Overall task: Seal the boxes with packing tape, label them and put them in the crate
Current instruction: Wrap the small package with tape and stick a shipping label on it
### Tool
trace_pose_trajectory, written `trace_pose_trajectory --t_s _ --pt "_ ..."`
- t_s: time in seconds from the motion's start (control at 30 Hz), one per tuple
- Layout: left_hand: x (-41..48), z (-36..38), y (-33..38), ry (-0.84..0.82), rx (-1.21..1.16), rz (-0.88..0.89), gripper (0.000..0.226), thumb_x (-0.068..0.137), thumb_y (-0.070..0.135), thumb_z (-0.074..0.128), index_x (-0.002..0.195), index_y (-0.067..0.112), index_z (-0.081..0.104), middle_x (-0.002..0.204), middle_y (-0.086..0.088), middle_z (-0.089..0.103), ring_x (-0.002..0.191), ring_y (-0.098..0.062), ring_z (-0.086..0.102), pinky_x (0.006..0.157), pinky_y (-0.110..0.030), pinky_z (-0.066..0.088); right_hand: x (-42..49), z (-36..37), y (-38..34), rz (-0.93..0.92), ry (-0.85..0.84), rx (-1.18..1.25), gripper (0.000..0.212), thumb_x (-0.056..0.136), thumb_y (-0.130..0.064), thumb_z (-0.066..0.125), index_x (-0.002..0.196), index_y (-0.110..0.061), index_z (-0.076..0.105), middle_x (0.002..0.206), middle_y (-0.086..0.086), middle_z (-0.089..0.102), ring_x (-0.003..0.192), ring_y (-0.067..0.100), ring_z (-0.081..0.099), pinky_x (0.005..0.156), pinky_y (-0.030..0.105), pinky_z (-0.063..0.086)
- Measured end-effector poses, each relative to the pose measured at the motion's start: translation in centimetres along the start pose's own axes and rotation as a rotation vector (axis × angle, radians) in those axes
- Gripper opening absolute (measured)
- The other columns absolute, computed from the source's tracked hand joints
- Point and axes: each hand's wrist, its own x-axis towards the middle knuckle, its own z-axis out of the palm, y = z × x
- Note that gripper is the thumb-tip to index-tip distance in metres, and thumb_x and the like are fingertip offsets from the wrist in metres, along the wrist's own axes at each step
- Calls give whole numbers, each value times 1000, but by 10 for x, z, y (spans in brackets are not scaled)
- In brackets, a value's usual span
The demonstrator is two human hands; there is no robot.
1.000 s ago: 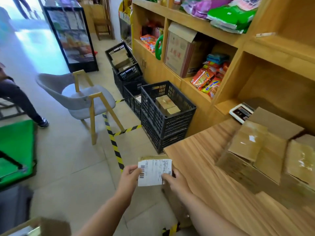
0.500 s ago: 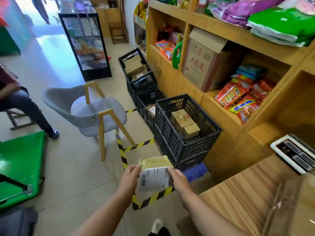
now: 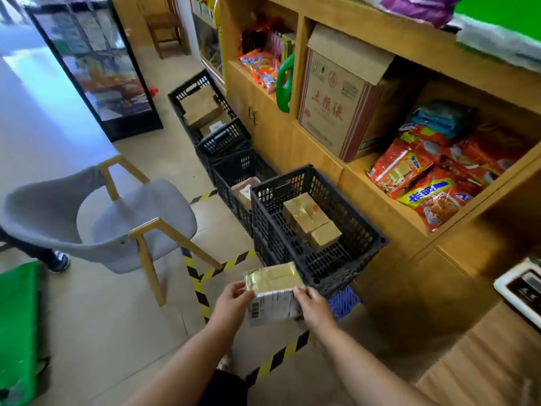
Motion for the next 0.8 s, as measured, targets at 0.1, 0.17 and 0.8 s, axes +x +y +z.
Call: trace_pose_trajectory --t_s 0.1,0.17,0.8 --pt "43 10 20 -56 58 -4 39 90 16 60 127 11 50 117 -5 60 100 -18 58 83 -30 46 26 -8 -15 47 70 13 50 99 -43 41 141 -15 40 139 8 47 126 26 44 86 28 36" --pt "71 17 35 -98 72 -14 37 90 14 60 126 11 51 116 -5 61 98 -18 59 78 -29 47 44 -11 -26 77 128 39 48 98 -42 41 139 -16 44 137 7 48 123 24 46 91 31 39" --pt "257 129 127 -437 398 -89 23 77 6 58 99 0 59 85 -5 60 75 -17 56 65 -26 43 191 -65 -63 337 471 215 33 98 -22 46 130 -17 47 113 6 55 95 19 50 78 29 42"
